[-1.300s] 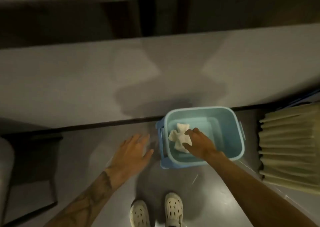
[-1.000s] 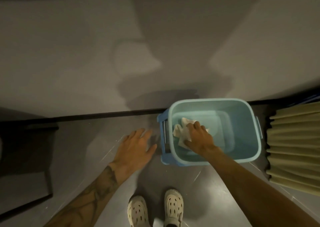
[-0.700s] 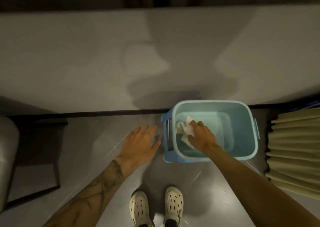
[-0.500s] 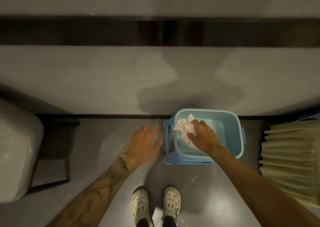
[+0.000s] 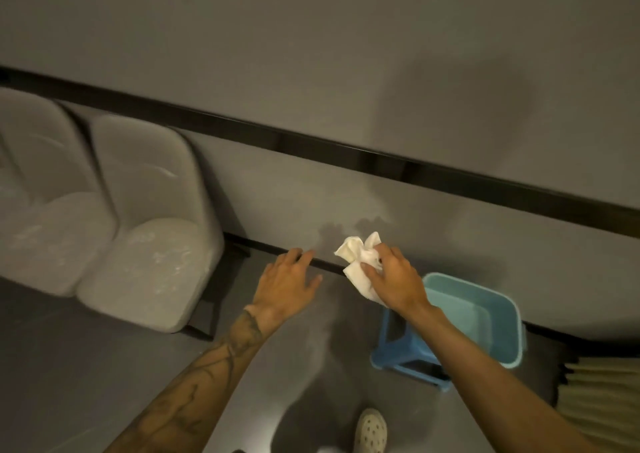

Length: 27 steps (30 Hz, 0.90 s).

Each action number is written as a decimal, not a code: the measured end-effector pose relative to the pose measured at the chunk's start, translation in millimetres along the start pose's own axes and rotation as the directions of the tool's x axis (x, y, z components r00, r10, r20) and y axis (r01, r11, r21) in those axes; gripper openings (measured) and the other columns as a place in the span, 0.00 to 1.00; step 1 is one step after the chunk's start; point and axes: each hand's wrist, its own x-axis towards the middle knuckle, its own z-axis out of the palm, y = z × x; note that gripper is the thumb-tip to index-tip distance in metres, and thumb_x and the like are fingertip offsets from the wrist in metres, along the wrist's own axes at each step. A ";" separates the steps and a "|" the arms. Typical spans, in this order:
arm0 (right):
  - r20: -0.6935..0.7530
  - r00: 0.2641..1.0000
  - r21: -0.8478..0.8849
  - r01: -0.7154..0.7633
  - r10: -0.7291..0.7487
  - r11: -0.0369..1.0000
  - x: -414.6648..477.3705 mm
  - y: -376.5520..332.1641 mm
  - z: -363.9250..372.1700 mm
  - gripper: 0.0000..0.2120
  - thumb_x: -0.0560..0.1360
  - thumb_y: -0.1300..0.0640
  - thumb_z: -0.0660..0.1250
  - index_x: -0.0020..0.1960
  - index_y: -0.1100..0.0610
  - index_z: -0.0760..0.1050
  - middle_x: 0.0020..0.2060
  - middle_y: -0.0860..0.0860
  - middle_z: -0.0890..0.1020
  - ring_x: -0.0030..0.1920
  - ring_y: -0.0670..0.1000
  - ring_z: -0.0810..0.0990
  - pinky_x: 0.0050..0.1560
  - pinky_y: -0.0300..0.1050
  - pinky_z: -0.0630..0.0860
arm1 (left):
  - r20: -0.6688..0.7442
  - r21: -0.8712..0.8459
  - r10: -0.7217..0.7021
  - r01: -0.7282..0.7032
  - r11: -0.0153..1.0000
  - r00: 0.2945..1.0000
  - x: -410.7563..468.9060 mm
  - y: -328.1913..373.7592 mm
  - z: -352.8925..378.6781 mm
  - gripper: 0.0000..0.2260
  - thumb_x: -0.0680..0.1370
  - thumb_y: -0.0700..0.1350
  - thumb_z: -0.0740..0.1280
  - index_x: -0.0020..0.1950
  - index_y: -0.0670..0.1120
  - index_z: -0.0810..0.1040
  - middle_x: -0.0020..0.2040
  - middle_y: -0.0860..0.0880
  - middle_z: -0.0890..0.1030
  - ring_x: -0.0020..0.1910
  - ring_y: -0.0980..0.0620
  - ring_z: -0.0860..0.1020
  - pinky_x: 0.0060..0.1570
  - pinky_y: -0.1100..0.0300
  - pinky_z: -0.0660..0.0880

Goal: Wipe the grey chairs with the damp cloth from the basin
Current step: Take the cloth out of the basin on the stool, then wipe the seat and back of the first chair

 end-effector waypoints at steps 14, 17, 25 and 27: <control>0.010 0.992 -0.025 0.128 -0.128 0.991 -37.3 -298.8 163.0 0.18 0.81 0.43 0.61 0.64 0.54 0.69 0.55 0.53 0.76 0.52 0.58 0.79 0.47 0.51 0.77 | -0.116 0.026 -0.088 0.091 0.995 0.989 -127.8 -298.1 -110.3 0.28 0.85 0.59 0.59 0.84 0.52 0.60 0.80 0.46 0.66 0.77 0.43 0.66 0.74 0.50 0.62; 0.028 0.990 -0.009 0.137 -0.137 0.990 -27.4 -344.7 192.4 0.18 0.80 0.43 0.61 0.63 0.53 0.69 0.55 0.52 0.76 0.52 0.58 0.79 0.46 0.50 0.75 | -0.121 0.026 -0.118 0.122 0.992 0.986 -134.6 -355.7 -130.1 0.29 0.85 0.59 0.58 0.84 0.52 0.59 0.81 0.47 0.64 0.78 0.44 0.64 0.75 0.50 0.62; -0.011 0.997 0.000 0.080 -0.080 0.997 46.1 -426.1 275.2 0.18 0.80 0.43 0.62 0.64 0.53 0.69 0.55 0.53 0.75 0.53 0.58 0.78 0.49 0.54 0.78 | -0.117 0.032 -0.139 0.143 0.989 0.983 -92.3 -508.2 -166.3 0.30 0.85 0.60 0.59 0.84 0.52 0.60 0.82 0.46 0.64 0.79 0.43 0.64 0.76 0.49 0.62; -0.008 0.999 0.001 0.033 -0.033 0.999 67.6 -442.7 293.6 0.18 0.80 0.42 0.62 0.64 0.53 0.70 0.55 0.53 0.75 0.53 0.58 0.78 0.48 0.53 0.77 | -0.083 0.043 -0.140 0.143 0.989 0.987 -74.7 -541.4 -173.9 0.30 0.85 0.60 0.59 0.84 0.51 0.60 0.81 0.46 0.65 0.78 0.43 0.65 0.76 0.49 0.63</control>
